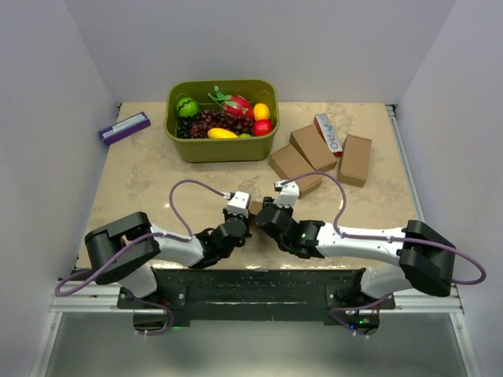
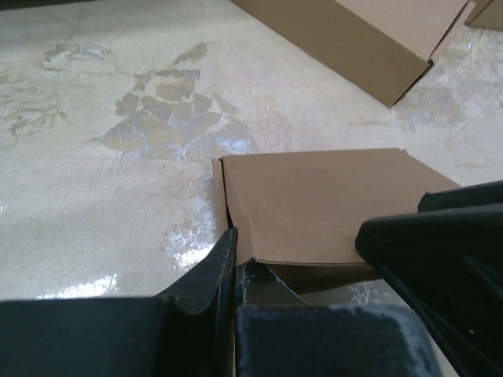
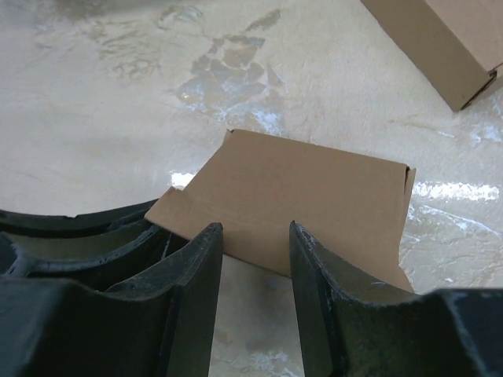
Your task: Fold the paper box
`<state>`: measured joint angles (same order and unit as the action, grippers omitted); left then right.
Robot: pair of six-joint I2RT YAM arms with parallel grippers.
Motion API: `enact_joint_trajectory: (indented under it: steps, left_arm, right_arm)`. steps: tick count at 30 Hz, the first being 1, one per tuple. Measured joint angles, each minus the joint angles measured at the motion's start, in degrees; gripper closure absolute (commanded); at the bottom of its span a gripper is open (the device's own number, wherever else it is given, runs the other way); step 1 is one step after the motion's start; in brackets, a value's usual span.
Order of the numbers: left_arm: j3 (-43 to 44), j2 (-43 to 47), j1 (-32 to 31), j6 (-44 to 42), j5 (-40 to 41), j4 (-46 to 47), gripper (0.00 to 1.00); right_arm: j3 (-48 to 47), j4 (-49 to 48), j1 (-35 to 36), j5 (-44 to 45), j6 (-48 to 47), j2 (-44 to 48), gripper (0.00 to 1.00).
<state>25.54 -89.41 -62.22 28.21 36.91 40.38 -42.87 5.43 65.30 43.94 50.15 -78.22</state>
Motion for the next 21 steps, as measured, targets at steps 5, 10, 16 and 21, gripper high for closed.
enact_joint_trajectory:
  steps: [5, 10, 16, 21]
  left_arm:
    - [0.0, 0.0, -1.3, -0.5, 0.0, -1.7, 0.87]
    - [-1.5, 1.4, -2.4, -1.6, -1.2, -6.0, 0.51]
    - [-5.9, 10.0, -2.8, -2.7, -3.9, -10.0, 0.36]
    - [-10.0, 19.7, -2.8, -2.5, -7.7, -14.3, 0.35]
  right_arm:
    - [1.6, -0.7, 0.0, 0.0, 2.5, -0.6, 0.57]
    - [1.6, -0.7, 0.0, 0.0, 3.7, -2.4, 0.57]
    - [1.6, -0.4, 0.0, 0.0, 4.4, -4.7, 0.57]
    - [1.6, -0.5, 0.0, 0.1, 4.7, -6.1, 0.57]
